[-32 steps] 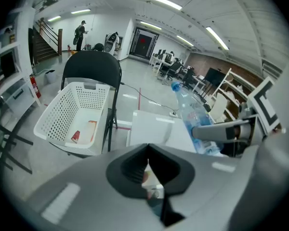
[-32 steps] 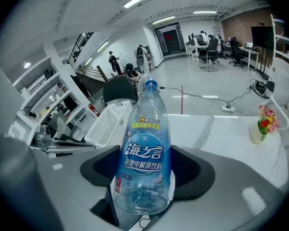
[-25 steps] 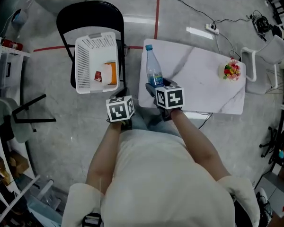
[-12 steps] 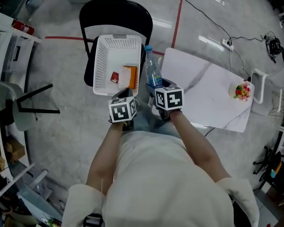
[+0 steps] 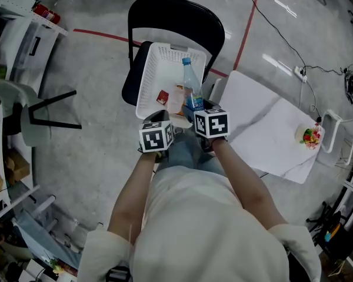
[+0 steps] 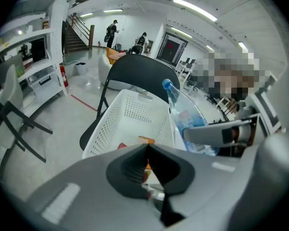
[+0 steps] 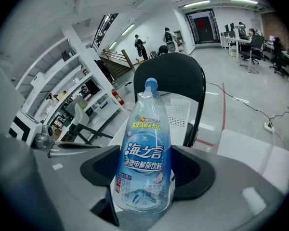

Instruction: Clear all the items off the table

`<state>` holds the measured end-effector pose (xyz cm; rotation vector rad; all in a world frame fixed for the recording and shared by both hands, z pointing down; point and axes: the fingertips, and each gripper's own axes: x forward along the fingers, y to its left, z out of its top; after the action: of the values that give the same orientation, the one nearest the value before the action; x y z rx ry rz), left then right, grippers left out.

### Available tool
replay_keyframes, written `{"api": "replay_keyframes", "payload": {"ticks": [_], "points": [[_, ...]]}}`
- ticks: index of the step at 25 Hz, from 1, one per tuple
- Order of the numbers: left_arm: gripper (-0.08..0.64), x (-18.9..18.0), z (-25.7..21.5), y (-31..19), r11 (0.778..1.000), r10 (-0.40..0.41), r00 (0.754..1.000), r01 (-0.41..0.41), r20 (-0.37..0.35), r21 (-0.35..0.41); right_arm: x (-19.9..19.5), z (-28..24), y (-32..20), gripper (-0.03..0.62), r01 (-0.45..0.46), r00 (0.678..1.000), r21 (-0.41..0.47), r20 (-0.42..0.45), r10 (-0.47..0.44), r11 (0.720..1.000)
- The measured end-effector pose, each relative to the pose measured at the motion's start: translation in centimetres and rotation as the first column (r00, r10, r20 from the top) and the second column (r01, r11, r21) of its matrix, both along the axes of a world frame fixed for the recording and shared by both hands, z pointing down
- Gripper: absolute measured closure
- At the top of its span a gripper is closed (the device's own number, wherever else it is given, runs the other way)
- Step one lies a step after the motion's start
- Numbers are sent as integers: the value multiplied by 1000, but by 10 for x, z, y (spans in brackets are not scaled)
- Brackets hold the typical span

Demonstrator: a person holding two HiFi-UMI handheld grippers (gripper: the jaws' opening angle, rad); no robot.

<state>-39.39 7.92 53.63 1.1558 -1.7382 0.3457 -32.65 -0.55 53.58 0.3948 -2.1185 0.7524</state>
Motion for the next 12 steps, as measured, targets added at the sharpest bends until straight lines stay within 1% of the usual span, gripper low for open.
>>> {"api": "replay_keyframes", "payload": {"ticks": [3,7,12], "points": [[552,-14,5,4,1000,-25,1000,25,-6,-8,-16,5,3,267,22,1000,-7,-9,-22,1000],[552,-25,10,7,999,-50,999,50,-16,-15,-29,15,5,267,40,999,-14,-34,-41,999],[552,-36,19,10,998,-57,998,56,-23,-23,-37,34,4,267,16,998,-47,-65,-19,999]]}}
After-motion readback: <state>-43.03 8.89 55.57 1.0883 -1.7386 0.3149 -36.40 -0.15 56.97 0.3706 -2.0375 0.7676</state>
